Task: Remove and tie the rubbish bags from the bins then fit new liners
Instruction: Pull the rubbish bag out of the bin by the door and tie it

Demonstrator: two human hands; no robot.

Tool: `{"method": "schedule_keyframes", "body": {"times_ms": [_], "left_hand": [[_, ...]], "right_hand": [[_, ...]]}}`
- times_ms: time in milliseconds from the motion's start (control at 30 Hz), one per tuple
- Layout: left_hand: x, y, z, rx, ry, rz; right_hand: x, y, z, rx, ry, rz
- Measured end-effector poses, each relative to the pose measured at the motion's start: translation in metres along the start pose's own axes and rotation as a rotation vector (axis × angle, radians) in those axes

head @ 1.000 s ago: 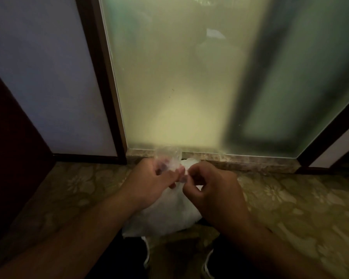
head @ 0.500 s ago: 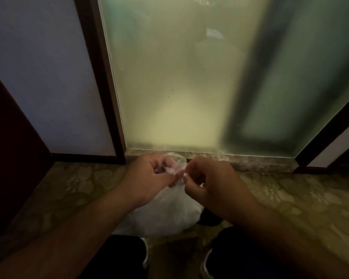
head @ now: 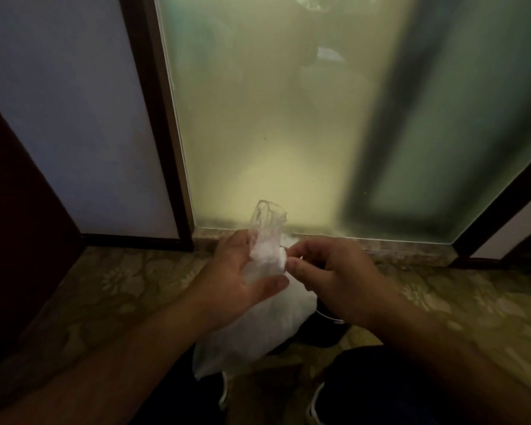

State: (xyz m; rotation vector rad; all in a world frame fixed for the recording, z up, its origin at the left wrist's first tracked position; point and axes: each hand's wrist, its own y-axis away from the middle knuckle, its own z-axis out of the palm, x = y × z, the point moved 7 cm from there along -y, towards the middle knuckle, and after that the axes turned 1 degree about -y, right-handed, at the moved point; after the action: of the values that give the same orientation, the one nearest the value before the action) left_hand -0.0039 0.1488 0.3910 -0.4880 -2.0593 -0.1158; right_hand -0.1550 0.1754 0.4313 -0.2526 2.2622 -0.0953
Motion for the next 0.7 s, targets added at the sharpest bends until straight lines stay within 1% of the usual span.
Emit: {"method": "schedule_keyframes", "body": {"times_ms": [67, 100, 233, 367, 433, 533, 700], "left_hand": [[0.007, 0.001, -0.007, 0.1, -0.032, 0.059], [0.01, -0.001, -0.008, 0.112, -0.063, 0.081], [0.009, -0.006, -0.014, 0.085, -0.293, 0.183], [-0.002, -0.009, -0.02, 0.065, -0.38, 0.274], [-0.003, -0.009, -0.021, 0.072, -0.397, 0.327], [-0.004, -0.011, -0.025, 0.075, -0.367, 0.323], [-0.004, -0.018, -0.031, 0.122, -0.282, 0.285]], "right_hand": [[-0.006, 0.002, 0.001, -0.002, -0.027, -0.012], [-0.006, 0.002, 0.001, -0.002, -0.018, -0.014], [-0.007, 0.002, 0.001, -0.04, 0.091, -0.002], [-0.007, 0.004, 0.003, -0.082, 0.095, 0.029], [-0.006, 0.005, 0.005, -0.095, 0.079, 0.035], [-0.004, 0.005, 0.004, -0.08, 0.018, 0.041], [-0.002, 0.006, 0.0, -0.049, -0.247, 0.108]]}}
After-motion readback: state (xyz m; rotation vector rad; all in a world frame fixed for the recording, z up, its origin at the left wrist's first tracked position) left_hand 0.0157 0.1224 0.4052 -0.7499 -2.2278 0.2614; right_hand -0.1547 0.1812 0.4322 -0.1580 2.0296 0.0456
